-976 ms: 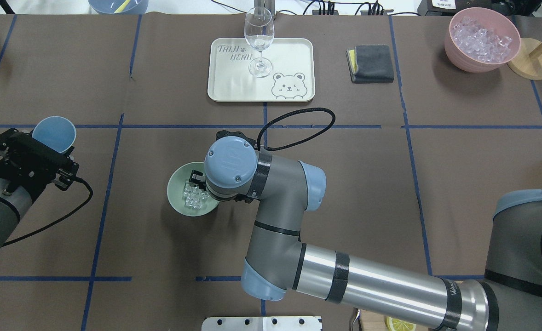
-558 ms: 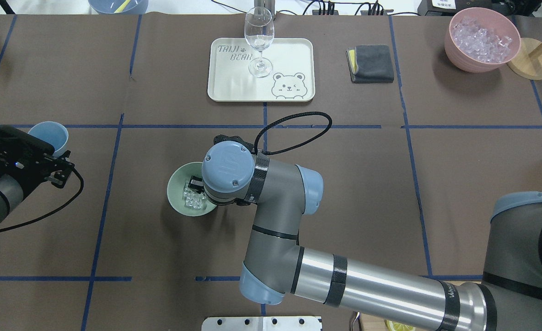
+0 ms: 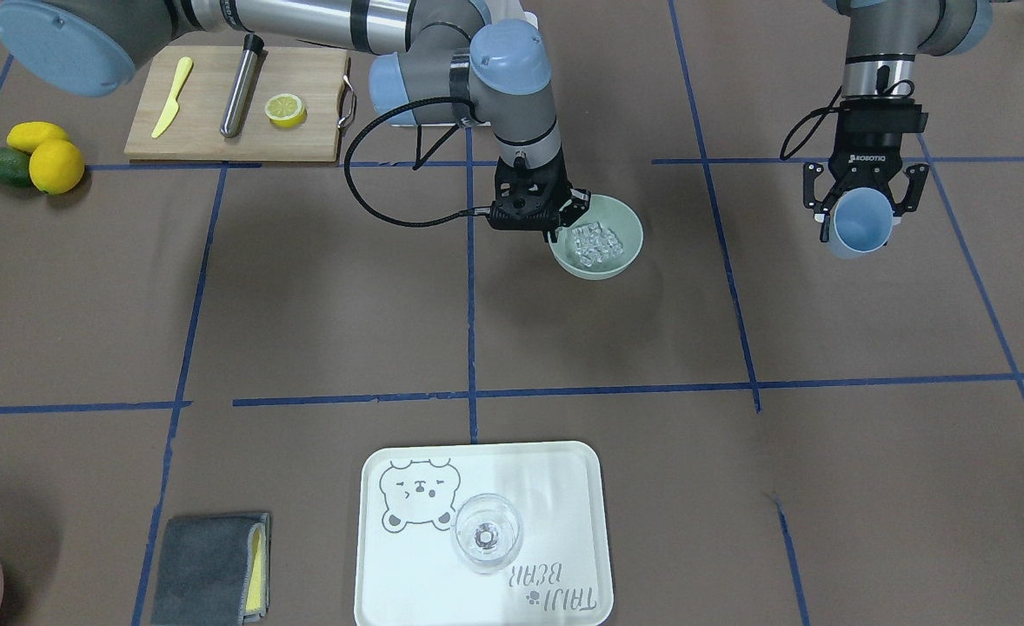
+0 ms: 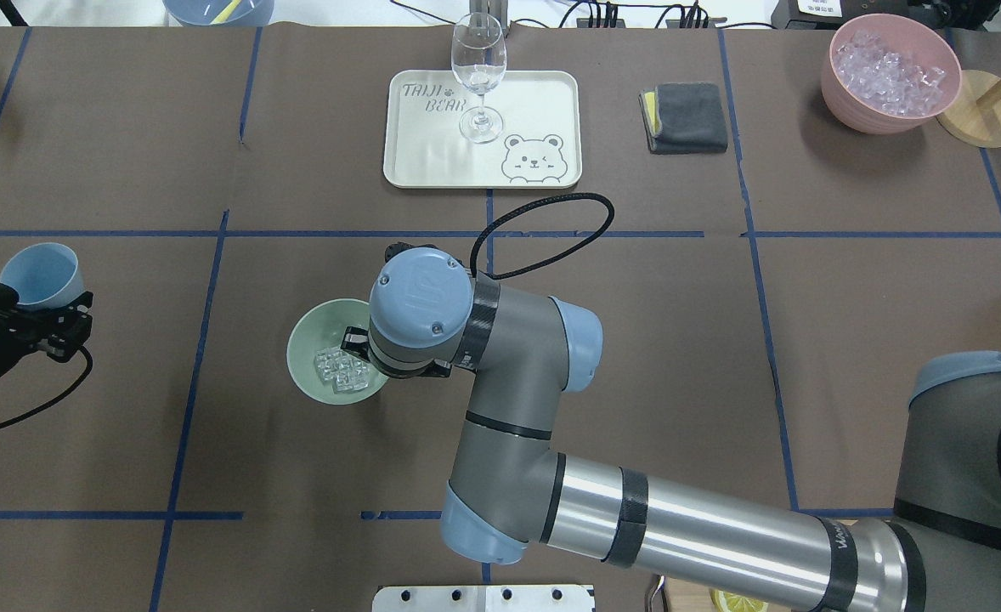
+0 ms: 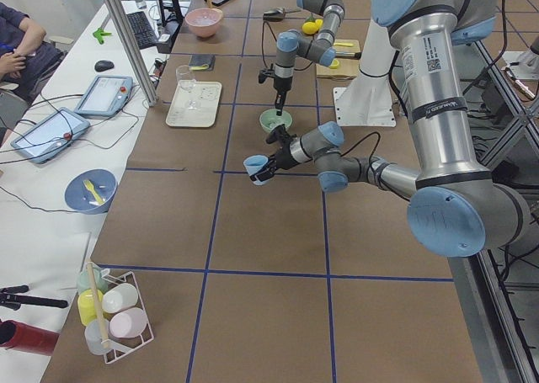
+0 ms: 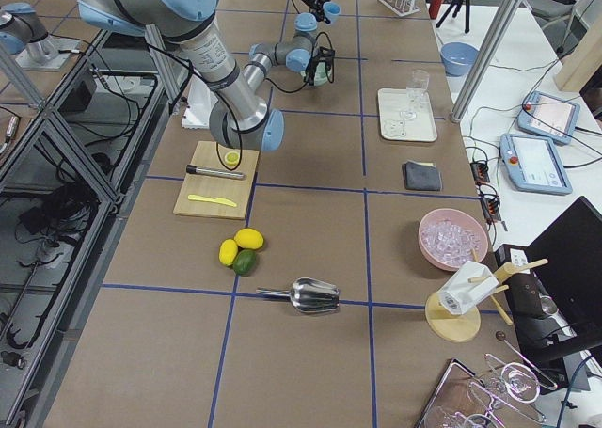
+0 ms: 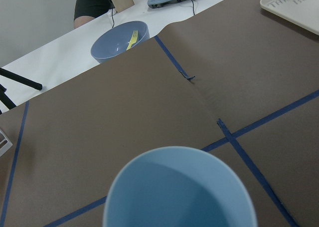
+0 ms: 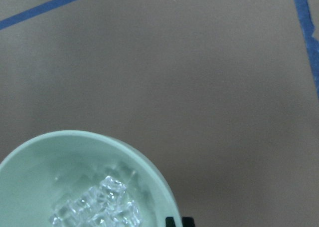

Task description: Pour ice into bowl

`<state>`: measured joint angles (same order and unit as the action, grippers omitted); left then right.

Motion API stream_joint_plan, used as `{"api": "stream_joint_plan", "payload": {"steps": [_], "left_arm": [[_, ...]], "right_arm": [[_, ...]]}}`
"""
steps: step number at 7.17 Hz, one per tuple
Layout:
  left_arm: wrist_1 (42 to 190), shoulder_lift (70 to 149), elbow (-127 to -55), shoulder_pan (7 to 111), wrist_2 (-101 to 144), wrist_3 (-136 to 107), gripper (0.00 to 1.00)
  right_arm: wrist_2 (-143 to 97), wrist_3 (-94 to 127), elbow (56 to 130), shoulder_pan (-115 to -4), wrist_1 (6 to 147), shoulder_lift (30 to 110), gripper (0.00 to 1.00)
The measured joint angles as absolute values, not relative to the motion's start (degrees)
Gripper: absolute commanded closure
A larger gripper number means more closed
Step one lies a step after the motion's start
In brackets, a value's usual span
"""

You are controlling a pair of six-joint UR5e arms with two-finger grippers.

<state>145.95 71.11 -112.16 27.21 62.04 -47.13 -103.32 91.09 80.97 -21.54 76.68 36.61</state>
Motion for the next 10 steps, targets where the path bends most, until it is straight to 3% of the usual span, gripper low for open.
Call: {"api": "stream_joint_plan", "payload": {"steps": [3,6,10], "left_arm": [[152.6,71.3,-105.5,26.5,56.0,-60.3,1.0],[162.3,73.4,-95.8,22.4,45.7,-65.2,1.0],[162.5,75.3,-91.3,16.3,39.1,-69.9,1.0]], "right_arm": [[-109.2,91.0,92.7,-27.4,86.6,39.0,1.0],[-112.1,88.3,104.7,-32.5,93.8,47.0,1.0],[-112.8,81.0,112.8,-36.6,100.6,54.8,1.0]]}}
